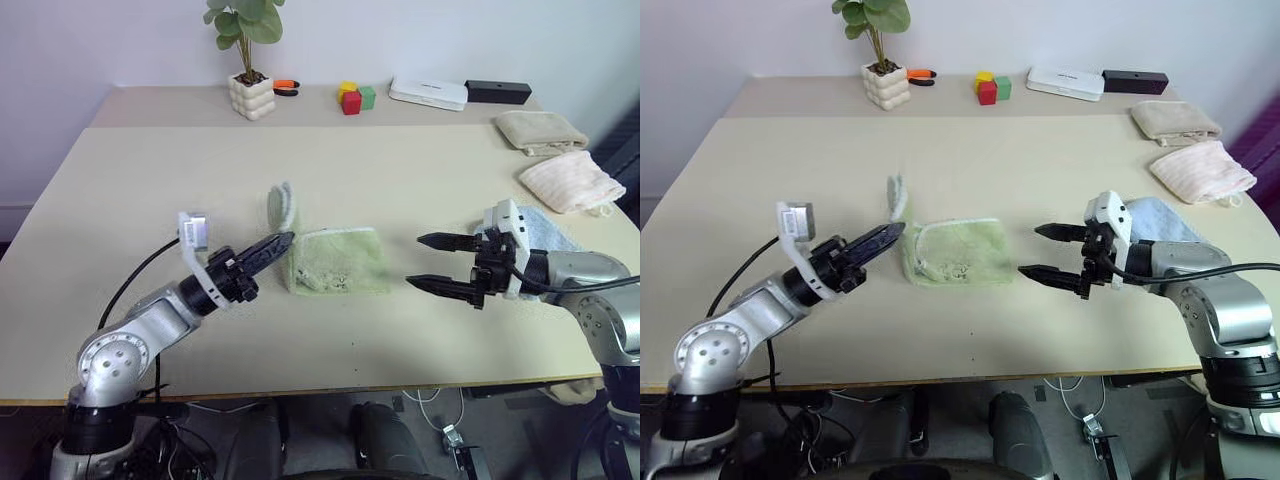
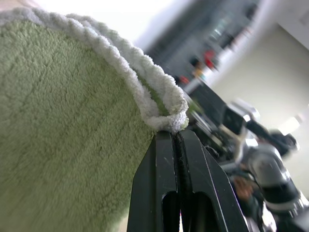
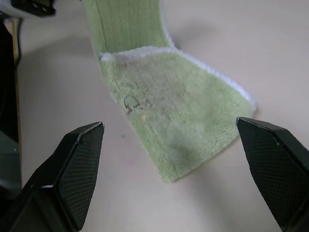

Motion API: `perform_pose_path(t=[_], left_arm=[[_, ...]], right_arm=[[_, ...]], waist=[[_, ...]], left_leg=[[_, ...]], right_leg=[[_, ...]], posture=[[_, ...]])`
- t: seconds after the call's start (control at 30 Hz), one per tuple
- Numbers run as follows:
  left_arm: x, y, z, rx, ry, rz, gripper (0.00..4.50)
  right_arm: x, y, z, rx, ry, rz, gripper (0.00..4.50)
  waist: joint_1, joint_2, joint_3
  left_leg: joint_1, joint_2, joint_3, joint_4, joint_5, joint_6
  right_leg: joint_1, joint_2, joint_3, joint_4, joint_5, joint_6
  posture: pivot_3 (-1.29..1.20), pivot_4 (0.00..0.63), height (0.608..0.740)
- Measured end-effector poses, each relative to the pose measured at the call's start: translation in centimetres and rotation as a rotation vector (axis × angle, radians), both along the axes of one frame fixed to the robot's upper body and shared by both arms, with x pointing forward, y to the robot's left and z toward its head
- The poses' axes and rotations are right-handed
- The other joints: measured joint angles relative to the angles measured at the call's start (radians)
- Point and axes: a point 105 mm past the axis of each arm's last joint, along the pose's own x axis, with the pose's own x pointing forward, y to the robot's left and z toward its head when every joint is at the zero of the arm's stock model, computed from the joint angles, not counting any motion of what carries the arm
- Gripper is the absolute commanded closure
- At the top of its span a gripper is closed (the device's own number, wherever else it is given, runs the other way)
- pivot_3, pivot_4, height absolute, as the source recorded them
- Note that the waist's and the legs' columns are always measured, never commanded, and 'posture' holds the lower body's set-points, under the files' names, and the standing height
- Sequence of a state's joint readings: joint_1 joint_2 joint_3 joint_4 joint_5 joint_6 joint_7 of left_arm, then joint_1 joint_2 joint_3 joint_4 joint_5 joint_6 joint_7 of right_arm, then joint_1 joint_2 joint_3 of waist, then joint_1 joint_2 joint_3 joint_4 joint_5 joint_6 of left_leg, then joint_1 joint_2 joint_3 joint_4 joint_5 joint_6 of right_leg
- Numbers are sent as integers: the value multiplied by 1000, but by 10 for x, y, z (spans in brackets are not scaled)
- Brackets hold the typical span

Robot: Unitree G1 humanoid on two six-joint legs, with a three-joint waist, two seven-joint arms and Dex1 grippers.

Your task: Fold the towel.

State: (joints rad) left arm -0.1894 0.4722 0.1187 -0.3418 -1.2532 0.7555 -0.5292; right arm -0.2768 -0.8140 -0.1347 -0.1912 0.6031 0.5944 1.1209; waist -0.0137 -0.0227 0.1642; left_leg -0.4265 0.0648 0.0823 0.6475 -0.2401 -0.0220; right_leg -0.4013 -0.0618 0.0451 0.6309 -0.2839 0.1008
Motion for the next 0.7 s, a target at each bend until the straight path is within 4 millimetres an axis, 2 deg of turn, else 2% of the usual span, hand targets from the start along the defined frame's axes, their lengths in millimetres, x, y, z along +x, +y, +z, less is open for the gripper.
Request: perform_pose_path(t=[0.13,0.37,0.7], left_arm=[[6,-13,-9,53,-16,-79,4467],[12,-44,-29,126,-41,-226,4467],[32,-86,-33,170,-117,-313,4467]], right_arm=[[-4,-1,4,13,-38,10,0],[-11,2,33,121,-177,32,0],[-15,6,30,119,-207,7,0]], waist=[[5,0,0],[4,0,0],[5,0,0]], left_leg=[[0,0,-1,0,0,0],[-1,0,-1,1,0,0],[-1,-1,-2,1,0,0]], right_leg=[[0,0,-1,0,0,1],[1,1,0,0,1,2],[1,1,0,0,1,3]], posture=[[0,150,735],[0,150,735],[0,150,735]])
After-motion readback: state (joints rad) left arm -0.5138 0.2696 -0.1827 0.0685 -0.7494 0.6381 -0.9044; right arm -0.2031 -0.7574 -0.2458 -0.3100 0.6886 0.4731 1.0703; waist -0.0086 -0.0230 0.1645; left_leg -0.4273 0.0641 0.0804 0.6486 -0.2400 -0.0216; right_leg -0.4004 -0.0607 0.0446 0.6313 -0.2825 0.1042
